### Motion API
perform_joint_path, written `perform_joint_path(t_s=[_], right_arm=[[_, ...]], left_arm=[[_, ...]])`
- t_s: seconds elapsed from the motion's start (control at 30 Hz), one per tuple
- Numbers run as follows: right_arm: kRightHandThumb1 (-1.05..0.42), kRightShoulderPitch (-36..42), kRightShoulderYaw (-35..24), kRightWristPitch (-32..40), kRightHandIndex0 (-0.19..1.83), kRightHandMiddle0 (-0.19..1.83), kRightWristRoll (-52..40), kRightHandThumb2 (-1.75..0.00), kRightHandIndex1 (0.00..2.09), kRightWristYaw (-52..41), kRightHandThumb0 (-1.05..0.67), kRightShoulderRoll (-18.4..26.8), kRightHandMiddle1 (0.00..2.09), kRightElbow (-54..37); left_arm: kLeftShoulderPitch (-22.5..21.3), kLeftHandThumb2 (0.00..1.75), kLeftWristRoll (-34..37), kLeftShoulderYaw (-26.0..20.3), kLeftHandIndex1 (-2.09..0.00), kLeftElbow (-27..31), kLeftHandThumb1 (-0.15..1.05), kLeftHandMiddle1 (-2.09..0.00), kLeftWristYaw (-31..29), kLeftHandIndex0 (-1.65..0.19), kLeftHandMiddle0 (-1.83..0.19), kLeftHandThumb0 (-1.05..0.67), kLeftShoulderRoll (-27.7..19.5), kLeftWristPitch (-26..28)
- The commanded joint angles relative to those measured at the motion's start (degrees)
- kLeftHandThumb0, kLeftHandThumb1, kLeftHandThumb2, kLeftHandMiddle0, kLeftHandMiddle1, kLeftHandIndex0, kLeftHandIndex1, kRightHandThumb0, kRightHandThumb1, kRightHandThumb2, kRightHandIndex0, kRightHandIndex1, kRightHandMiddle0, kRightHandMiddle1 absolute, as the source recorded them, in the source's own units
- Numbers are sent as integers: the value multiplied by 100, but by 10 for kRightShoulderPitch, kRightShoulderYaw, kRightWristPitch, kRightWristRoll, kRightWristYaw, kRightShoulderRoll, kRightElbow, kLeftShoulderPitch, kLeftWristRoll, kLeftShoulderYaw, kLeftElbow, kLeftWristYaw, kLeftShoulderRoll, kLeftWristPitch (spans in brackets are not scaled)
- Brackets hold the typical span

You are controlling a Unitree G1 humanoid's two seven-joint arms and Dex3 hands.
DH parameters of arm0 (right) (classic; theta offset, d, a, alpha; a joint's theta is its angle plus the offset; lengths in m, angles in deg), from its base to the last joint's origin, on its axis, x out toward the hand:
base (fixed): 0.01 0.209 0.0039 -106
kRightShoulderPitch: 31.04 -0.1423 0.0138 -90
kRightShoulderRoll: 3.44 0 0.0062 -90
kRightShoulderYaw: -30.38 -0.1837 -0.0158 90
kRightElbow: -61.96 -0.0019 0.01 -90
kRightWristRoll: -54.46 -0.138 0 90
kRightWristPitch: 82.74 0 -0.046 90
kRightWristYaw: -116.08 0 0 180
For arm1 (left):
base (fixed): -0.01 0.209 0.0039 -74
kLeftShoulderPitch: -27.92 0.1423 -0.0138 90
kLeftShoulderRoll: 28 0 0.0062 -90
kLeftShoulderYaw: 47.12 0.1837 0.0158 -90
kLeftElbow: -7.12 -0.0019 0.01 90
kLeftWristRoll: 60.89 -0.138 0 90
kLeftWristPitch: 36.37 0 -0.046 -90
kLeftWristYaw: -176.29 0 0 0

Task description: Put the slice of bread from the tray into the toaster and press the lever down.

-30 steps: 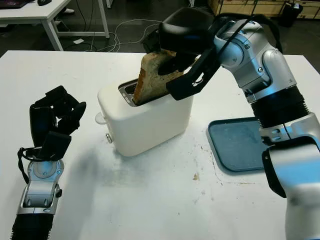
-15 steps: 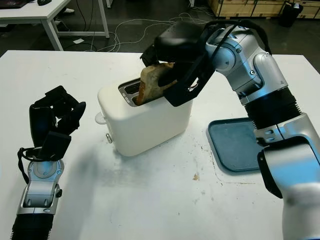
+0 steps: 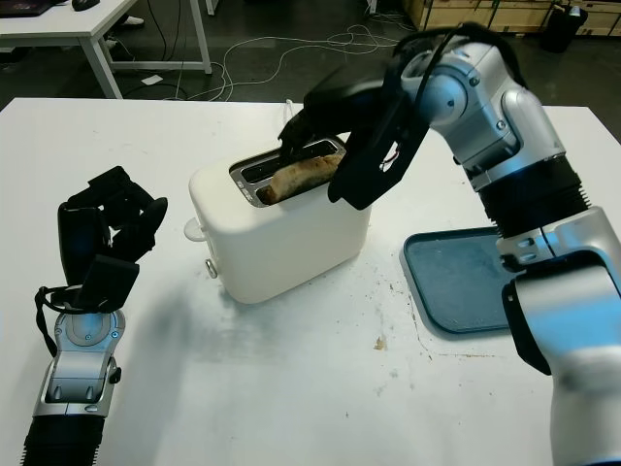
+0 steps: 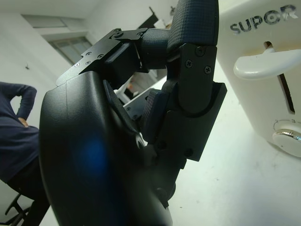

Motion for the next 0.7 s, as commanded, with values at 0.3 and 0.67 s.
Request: perform_joint_path(t_s=[0.3, 0.67], right_arm=[[-78, 66, -114, -8, 16, 26, -66, 0, 23, 179, -84, -12, 5, 4], [-92, 381, -291, -10, 80, 75, -139, -35, 149, 517, -35, -113, 93, -101]], left_arm=[[-2, 35, 0, 1, -169, 6, 92, -166, -7, -104, -130, -78, -4, 2], [-18, 37, -15, -8, -169, 7, 92, -168, -31, -103, -128, -78, -53, -15]])
